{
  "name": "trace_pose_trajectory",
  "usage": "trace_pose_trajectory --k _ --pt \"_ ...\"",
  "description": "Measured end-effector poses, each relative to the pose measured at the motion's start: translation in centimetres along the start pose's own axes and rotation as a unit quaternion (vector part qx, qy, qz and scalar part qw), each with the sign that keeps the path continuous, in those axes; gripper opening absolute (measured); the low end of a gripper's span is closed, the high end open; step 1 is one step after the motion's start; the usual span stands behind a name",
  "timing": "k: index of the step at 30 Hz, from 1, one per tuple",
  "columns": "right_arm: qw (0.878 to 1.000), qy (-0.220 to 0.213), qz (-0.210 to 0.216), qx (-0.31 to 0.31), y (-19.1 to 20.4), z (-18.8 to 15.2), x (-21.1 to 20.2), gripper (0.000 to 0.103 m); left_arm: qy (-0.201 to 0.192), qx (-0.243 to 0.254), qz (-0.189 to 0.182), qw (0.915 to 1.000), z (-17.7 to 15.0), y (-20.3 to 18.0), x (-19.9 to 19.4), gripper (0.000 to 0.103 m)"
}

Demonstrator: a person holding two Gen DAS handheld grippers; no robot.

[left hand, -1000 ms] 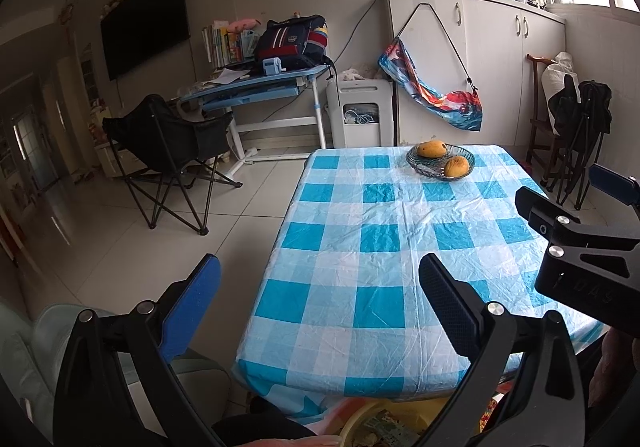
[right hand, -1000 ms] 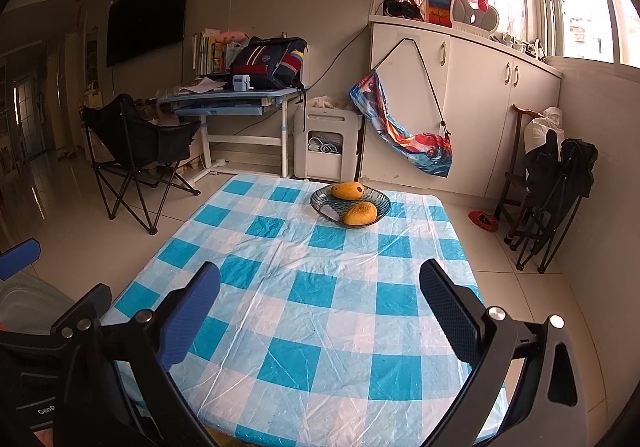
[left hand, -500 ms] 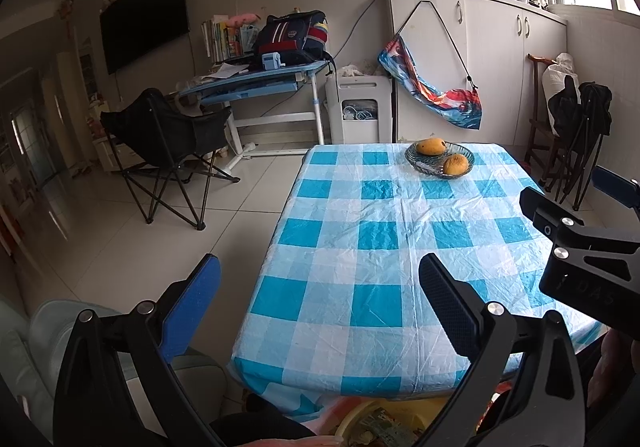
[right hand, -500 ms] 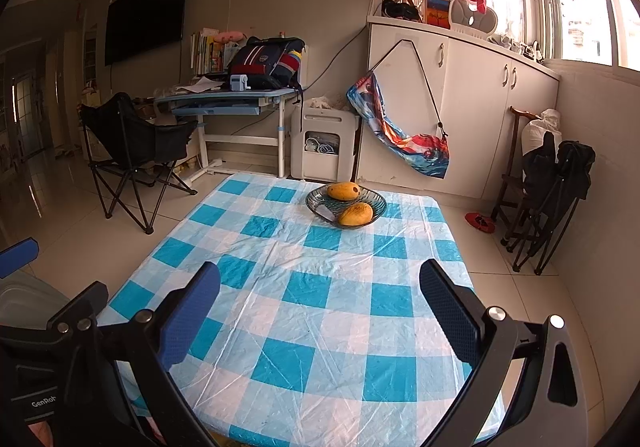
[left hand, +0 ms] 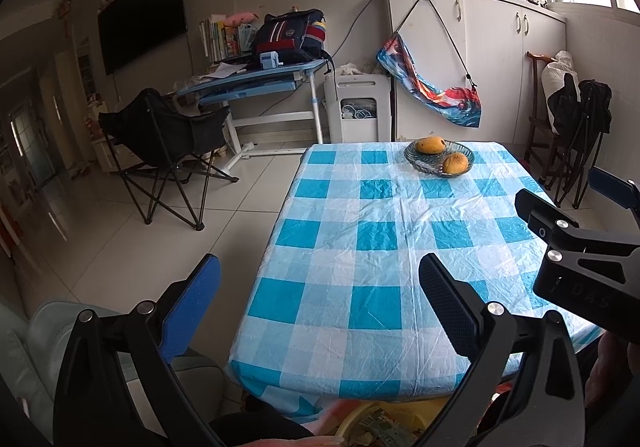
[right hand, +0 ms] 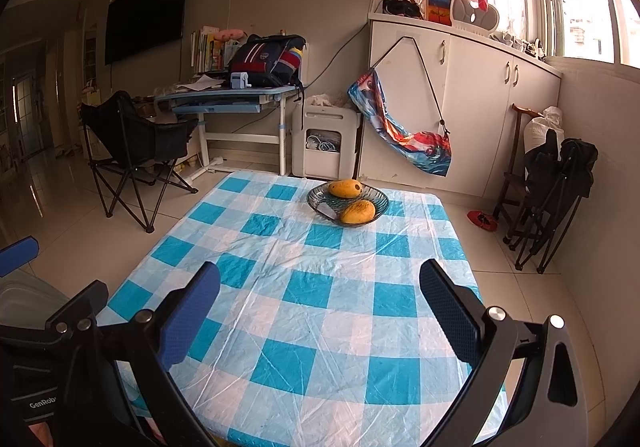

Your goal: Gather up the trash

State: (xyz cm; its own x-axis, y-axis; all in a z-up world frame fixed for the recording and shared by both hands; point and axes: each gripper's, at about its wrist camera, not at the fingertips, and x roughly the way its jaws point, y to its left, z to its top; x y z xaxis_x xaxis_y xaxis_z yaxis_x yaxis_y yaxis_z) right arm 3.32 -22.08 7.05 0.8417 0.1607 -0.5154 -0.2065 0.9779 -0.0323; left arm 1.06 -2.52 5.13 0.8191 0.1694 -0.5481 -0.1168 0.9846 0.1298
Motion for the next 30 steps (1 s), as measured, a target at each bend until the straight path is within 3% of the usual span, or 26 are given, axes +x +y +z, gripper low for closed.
trace_pose_trajectory --k 30 --pt "1.0 0.0 -0.001 -0.002 0.15 0.08 0.41 0.096 0.001 -0.001 0.0 1.0 0.09 -0.04 -0.02 0.096"
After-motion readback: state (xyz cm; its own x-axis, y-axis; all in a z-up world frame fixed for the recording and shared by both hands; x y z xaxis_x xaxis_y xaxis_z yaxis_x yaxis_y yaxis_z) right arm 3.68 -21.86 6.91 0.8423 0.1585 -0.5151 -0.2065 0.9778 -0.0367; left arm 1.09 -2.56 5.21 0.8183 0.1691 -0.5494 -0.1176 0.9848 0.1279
